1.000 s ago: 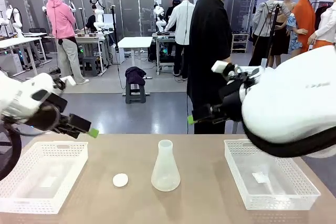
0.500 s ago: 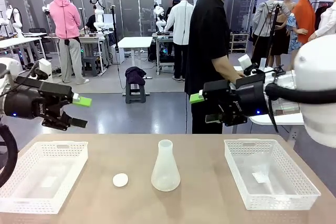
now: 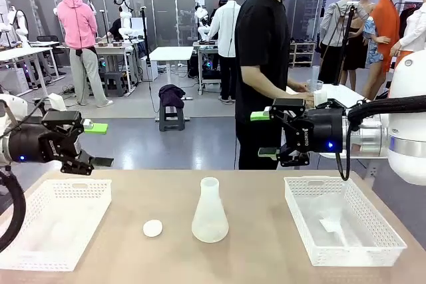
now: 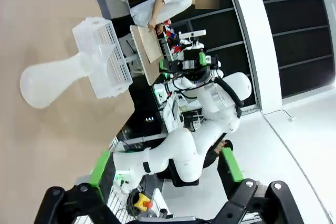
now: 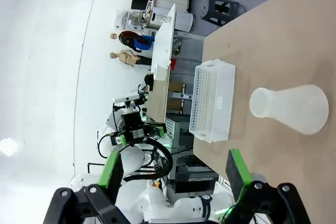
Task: Prepare the solutions needed for the experiment.
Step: Pick up the Plastic Funnel and insert it into the Big flask.
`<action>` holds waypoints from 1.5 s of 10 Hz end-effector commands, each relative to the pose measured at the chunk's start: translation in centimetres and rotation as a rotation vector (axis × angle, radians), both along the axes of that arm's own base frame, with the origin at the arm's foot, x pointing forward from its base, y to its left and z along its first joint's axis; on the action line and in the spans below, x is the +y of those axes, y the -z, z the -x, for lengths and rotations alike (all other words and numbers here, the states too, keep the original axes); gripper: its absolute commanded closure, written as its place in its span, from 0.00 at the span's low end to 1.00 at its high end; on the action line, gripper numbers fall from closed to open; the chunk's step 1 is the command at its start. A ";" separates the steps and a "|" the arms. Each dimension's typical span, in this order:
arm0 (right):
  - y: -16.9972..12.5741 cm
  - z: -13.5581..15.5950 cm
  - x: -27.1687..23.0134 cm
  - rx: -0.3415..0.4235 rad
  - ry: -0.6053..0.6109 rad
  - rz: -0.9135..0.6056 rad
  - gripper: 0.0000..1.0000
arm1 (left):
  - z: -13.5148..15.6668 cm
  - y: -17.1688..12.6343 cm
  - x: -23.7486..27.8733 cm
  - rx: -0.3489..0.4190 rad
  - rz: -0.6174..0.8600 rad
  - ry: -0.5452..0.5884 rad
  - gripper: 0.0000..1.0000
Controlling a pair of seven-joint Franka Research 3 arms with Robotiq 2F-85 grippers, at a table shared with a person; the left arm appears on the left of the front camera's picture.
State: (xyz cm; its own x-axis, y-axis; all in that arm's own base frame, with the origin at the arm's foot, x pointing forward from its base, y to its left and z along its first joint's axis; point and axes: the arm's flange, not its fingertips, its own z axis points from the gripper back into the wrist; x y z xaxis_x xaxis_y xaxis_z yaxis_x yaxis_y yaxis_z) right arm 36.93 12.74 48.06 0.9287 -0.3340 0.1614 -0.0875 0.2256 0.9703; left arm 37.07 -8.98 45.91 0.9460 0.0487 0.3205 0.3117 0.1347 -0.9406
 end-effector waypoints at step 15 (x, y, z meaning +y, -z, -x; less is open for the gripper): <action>-3.1 -3.9 -5.6 -0.212 -0.145 0.709 0.00 | -0.3 0.1 -0.5 0.009 -0.017 0.000 0.00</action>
State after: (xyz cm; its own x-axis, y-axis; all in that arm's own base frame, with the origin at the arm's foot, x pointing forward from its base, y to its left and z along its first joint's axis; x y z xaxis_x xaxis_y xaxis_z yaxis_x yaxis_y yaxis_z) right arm 40.76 9.76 45.61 0.9282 0.0302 0.3710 -0.2859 0.6959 0.6588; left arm 37.35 -9.44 45.78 0.9488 0.0472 0.3124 0.3010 0.1659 -0.9391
